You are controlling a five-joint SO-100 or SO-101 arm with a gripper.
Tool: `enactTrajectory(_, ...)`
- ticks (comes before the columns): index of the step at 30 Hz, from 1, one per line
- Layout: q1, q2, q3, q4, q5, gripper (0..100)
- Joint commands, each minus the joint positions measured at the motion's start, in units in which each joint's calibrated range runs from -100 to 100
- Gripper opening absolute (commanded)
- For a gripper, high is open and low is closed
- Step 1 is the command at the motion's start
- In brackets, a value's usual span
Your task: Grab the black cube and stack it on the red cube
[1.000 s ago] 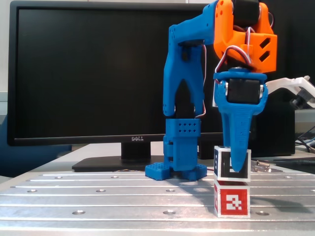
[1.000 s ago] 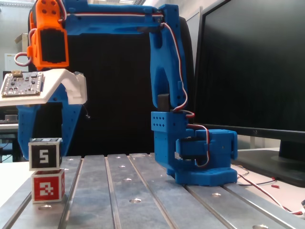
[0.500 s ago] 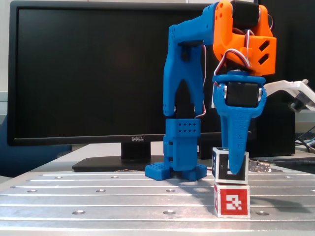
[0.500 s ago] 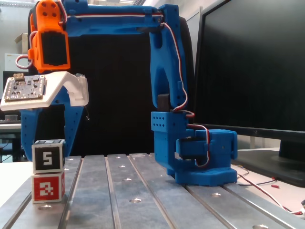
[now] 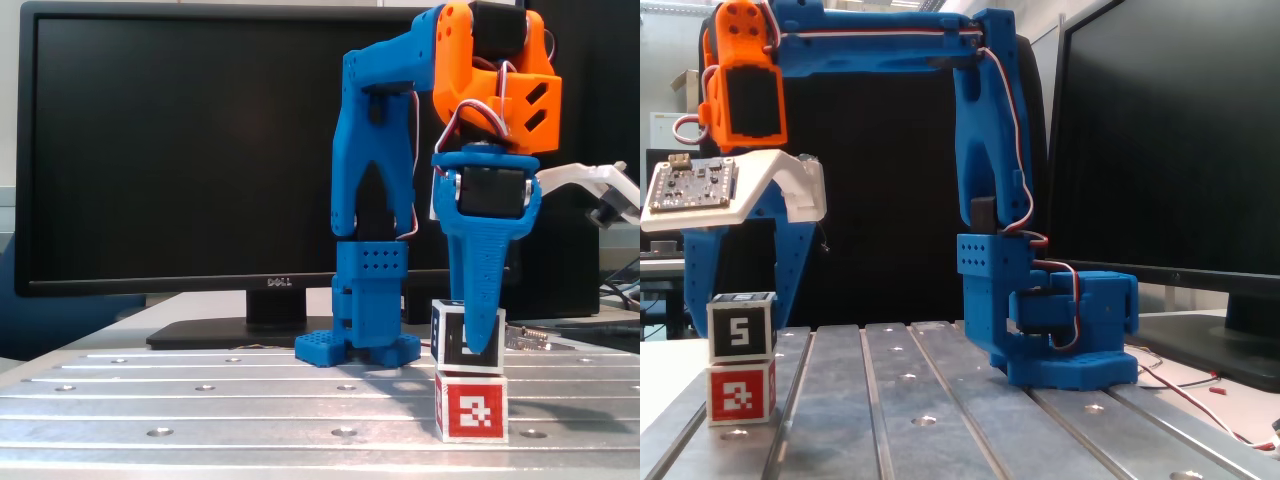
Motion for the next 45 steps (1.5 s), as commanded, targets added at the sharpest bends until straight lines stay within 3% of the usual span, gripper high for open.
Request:
enactTrajectory(1, -0.48, -0.45, -0.15, -0.18, -0.11, 17)
enactTrajectory(45, -0.11, -0.95, 3.02, -2.57, 0.20, 17)
